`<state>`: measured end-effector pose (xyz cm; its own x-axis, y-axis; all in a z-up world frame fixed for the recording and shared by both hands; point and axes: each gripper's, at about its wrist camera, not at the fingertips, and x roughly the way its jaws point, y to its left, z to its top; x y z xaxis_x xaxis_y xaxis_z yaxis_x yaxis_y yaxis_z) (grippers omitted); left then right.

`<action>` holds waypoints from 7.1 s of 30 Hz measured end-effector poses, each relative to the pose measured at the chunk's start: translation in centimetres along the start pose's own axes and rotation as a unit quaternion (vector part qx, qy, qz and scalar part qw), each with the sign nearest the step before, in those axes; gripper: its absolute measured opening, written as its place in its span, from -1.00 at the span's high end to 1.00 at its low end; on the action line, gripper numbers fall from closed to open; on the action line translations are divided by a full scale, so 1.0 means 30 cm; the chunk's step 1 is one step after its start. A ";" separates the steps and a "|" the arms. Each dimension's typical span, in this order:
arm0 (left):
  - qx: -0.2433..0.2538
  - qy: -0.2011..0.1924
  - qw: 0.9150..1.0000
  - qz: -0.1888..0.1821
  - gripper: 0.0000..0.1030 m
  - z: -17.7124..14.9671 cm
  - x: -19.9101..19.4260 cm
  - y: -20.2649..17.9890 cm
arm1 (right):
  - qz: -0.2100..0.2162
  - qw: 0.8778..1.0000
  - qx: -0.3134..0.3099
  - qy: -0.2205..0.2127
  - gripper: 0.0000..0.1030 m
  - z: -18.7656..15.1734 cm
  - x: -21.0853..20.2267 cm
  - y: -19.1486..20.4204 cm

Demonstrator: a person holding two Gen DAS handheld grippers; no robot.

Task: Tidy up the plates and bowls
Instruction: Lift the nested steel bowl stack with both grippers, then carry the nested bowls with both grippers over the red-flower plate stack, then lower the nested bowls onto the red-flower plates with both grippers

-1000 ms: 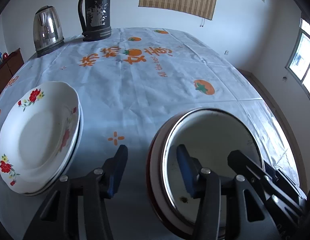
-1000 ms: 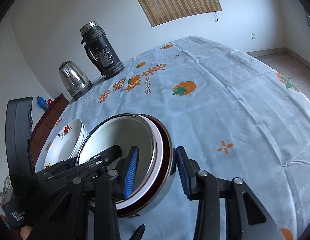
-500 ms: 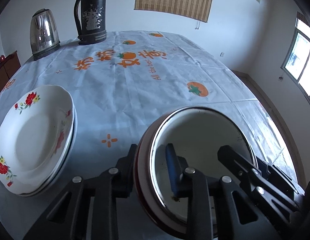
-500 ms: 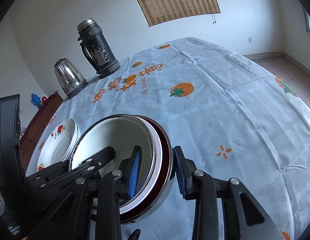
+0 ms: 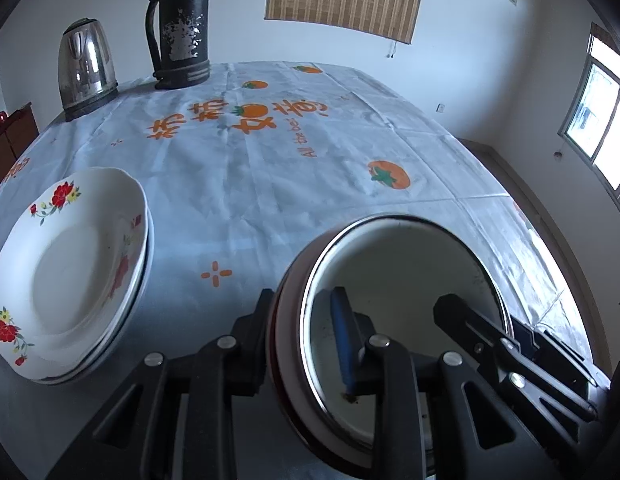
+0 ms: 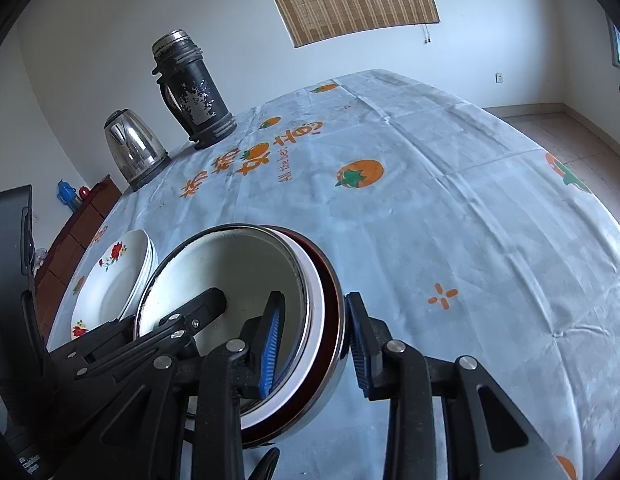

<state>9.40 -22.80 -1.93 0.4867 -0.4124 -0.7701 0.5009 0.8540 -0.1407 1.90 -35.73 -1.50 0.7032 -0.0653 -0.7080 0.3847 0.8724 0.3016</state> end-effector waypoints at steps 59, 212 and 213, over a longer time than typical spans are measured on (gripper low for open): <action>-0.048 -0.056 0.997 0.010 0.48 -0.078 -0.307 0.279 | 0.021 0.997 -0.064 -0.027 0.36 -0.082 -0.185 0.363; -0.068 -0.012 0.992 0.105 0.34 0.181 -0.090 0.672 | 0.119 0.988 -0.020 0.093 0.36 0.119 0.285 0.683; -0.068 -0.008 0.992 0.104 0.34 0.178 -0.083 0.670 | 0.116 0.988 -0.016 0.098 0.36 0.113 0.293 0.676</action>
<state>22.09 -6.30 0.48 0.5821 -0.2269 -0.7808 0.2879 0.9556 -0.0631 17.90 -20.25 0.56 0.6400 0.2312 -0.7328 0.2050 0.8678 0.4528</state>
